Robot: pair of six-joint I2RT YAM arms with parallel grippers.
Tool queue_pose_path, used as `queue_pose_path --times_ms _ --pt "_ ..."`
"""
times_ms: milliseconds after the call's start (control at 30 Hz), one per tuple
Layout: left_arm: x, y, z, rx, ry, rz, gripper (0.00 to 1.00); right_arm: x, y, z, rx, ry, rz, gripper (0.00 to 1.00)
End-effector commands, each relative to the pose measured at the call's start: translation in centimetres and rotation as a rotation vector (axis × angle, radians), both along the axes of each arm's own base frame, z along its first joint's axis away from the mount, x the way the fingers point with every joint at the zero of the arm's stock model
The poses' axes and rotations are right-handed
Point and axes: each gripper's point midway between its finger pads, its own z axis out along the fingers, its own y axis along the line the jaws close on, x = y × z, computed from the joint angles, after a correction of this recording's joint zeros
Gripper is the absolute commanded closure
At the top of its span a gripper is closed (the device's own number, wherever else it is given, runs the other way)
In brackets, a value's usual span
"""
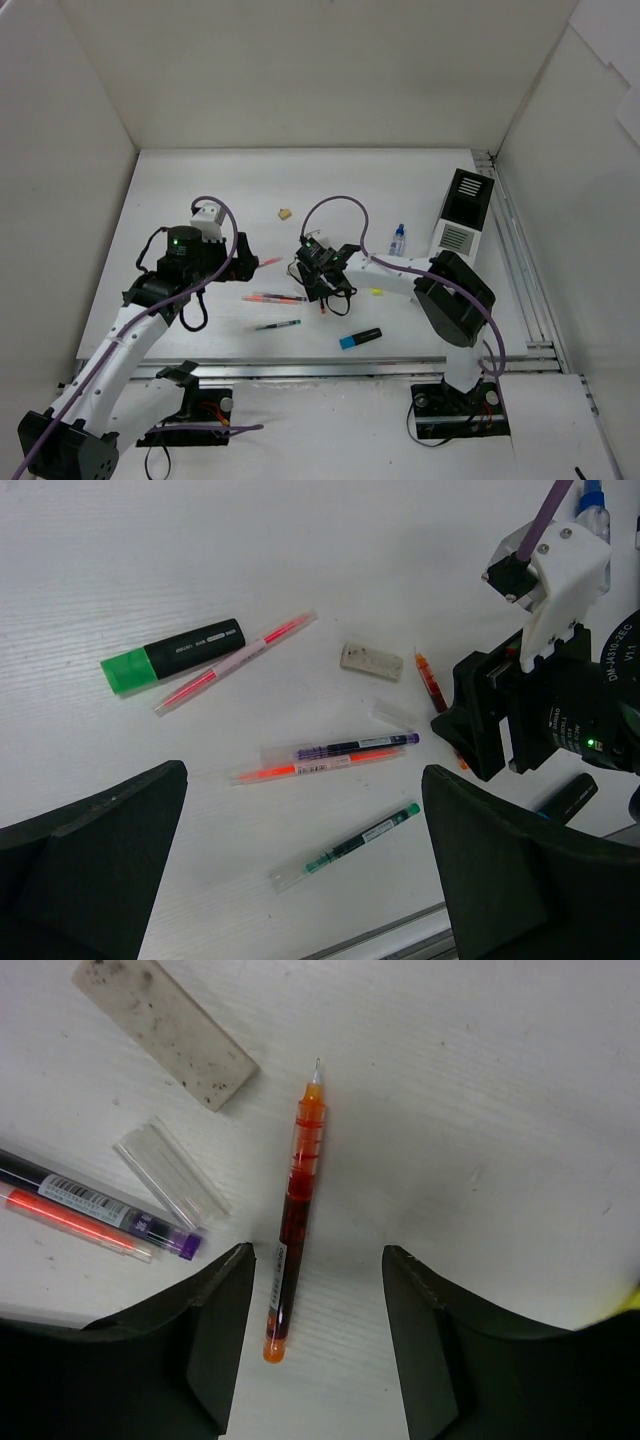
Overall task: Sort the stationery into containers
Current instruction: Pick up the pen from the center of the board.
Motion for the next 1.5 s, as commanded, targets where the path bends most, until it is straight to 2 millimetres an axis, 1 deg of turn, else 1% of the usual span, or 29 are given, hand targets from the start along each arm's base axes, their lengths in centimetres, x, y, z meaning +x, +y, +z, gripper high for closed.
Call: queue_pose_path --times_ms 0,67,233,367,467,533,567,633,667,700,733,833,867,900,933,1000,1033,1100,1133,1167,1200,1233,1267,1300,1333,1367,1400,1433,1467 --pt "0.8 -0.6 1.7 -0.017 -0.071 -0.026 0.01 1.2 1.4 0.8 0.052 -0.048 -0.001 0.50" --pt "0.8 -0.7 1.5 -0.016 -0.065 -0.033 0.00 1.4 1.7 0.3 0.065 -0.046 0.013 0.52" --pt "1.2 -1.5 1.7 -0.016 -0.096 -0.091 0.01 1.9 2.0 -0.2 0.105 -0.032 0.020 0.65" --pt "2.2 -2.2 3.3 -0.010 -0.154 -0.143 0.01 2.0 1.2 -1.2 0.118 -0.002 0.010 0.74" --pt "3.7 -2.4 5.8 0.026 -0.224 -0.160 0.00 2.2 0.7 -1.4 0.111 -0.003 0.008 0.83" --pt "5.2 -2.6 8.4 0.039 -0.290 -0.161 0.01 2.2 0.5 -1.5 0.102 -0.007 0.012 0.90" --pt "5.5 -2.7 9.3 0.038 -0.311 -0.162 0.01 2.3 0.5 -1.3 0.103 -0.013 0.011 0.98" --pt "6.4 -3.4 11.8 0.025 -0.351 -0.185 0.00 2.1 0.2 -1.2 0.103 -0.015 0.011 1.00" --pt "6.7 -3.6 11.4 0.029 -0.322 -0.191 0.00 2.3 0.1 -0.6 0.109 -0.028 0.008 1.00" --pt "6.8 -3.7 12.6 0.020 -0.335 -0.194 0.00 2.3 0.1 -0.2 0.110 -0.037 0.012 1.00" --pt "6.7 -4.0 12.3 0.011 -0.313 -0.203 0.00 2.3 -0.4 -0.2 0.098 -0.048 0.010 1.00" --pt "6.1 -3.8 9.3 0.015 -0.222 -0.198 0.00 2.4 -1.0 1.4 0.120 -0.076 0.028 1.00" --pt "5.5 -4.0 7.3 0.019 -0.188 -0.208 0.01 2.6 -1.2 2.5 0.144 -0.091 0.031 1.00" --pt "5.1 -4.1 6.4 0.022 -0.178 -0.230 0.01 3.0 -1.8 3.1 0.155 -0.097 0.033 1.00" --pt "4.5 -4.6 5.5 0.031 -0.173 -0.267 0.01 2.3 -1.8 3.2 0.181 -0.073 0.057 1.00" --pt "2.4 -6.7 4.2 0.080 -0.224 -0.478 0.01 2.8 -2.7 5.0 0.222 -0.097 0.064 1.00" --pt "2.5 -7.2 4.9 0.126 -0.307 -0.544 0.00 2.4 -2.7 5.3 0.250 -0.081 0.080 1.00" --pt "3.1 -8.3 7.3 0.193 -0.448 -0.631 0.00 2.7 -3.4 7.3 0.288 -0.118 0.079 1.00" --pt "3.3 -8.9 8.7 0.208 -0.506 -0.669 0.01 2.7 -3.9 7.6 0.289 -0.124 0.072 1.00" --pt "4.2 -9.4 11.4 0.262 -0.603 -0.720 0.01 2.8 -4.1 9.1 0.313 -0.156 0.070 1.00" --pt "4.1 -10.1 12.6 0.266 -0.644 -0.776 0.01 2.8 -4.7 9.2 0.311 -0.165 0.057 1.00" --pt "4.6 -10.6 12.5 0.283 -0.637 -0.822 0.01 2.8 -5.0 10.3 0.325 -0.187 0.053 1.00" --pt "5.1 -11.0 15.6 0.338 -0.750 -0.869 0.00 3.1 -5.6 10.5 0.329 -0.194 0.030 1.00" --pt "4.7 -11.8 16.3 0.341 -0.788 -0.947 0.00 3.3 -6.0 10.8 0.329 -0.203 0.015 1.00" --pt "4.4 -12.0 14.3 0.361 -0.719 -1.032 0.01 3.4 -6.4 11.4 0.334 -0.214 0.001 1.00" --pt "4.1 -12.1 15.5 0.394 -0.757 -1.092 0.01 3.7 -7.0 11.6 0.333 -0.220 -0.023 1.00" --pt "3.7 -12.3 15.0 0.482 -0.821 -1.201 0.01 3.9 -7.6 11.8 0.322 -0.232 -0.044 1.00" --pt "2.5 -11.6 12.9 0.501 -0.736 -1.278 0.01 3.7 -8.0 12.2 0.316 -0.237 -0.058 1.00" --pt "2.4 -11.3 11.5 0.533 -0.716 -1.325 0.00 3.8 -8.5 12.5 0.313 -0.245 -0.076 1.00"
